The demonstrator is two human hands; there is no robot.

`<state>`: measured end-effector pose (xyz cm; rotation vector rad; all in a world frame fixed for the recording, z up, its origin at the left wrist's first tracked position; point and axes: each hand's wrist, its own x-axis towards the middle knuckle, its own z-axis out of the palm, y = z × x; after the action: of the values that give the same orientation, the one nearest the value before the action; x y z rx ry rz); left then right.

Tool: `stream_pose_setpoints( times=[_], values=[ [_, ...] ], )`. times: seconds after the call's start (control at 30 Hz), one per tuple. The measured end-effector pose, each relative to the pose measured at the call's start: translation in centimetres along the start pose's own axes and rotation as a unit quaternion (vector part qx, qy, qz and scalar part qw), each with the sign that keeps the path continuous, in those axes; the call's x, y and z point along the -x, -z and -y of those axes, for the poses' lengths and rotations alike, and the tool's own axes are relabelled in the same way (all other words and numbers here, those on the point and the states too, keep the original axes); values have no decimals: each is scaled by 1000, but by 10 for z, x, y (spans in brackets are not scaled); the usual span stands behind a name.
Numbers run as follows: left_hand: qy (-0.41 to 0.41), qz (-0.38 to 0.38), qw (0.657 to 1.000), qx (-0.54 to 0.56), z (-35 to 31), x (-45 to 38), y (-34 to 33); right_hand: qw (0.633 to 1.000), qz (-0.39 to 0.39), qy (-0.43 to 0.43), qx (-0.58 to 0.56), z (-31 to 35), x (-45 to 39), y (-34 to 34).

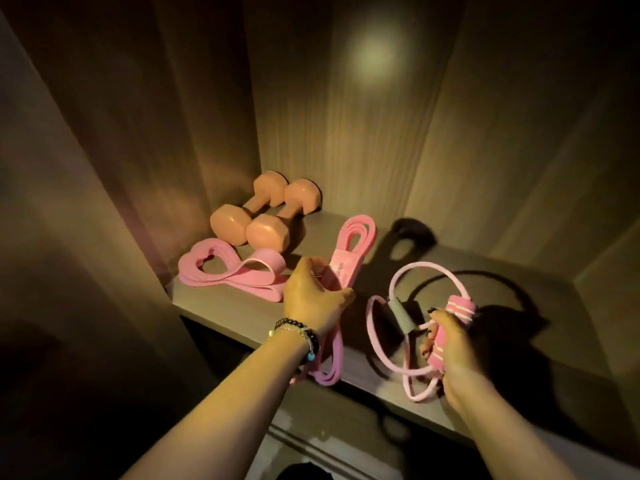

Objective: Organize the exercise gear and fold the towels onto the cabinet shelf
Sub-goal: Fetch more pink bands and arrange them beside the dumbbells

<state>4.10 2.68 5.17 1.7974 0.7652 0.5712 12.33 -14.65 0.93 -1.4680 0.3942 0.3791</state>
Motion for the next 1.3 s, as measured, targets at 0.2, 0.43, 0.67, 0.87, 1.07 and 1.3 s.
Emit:
stream_pose_setpoints(
  times=[0.2, 0.43, 0.67, 0.87, 1.07, 1.3],
  values=[
    [0, 28, 997, -77, -1, -59, -34, 983, -31, 144, 109, -19, -2, -13],
    [10, 56, 981, -183, -15, -118, -62, 959, -37, 227, 168, -27, 0, -12],
    [-5, 56, 977, -206, -2, -124, -73, 953, -29, 247, 172, -28, -7, -10],
    [-3, 39, 965, -260, 9, -129, -65, 962, -25, 228, 150, -32, -8, -13],
    [-2, 38, 940, -340, 10, -138, -68, 954, -16, 257, 156, -33, -10, -11],
    [23, 24, 929, -369, 5, -144, -53, 945, -36, 279, 164, -22, -2, -11]
  ],
)
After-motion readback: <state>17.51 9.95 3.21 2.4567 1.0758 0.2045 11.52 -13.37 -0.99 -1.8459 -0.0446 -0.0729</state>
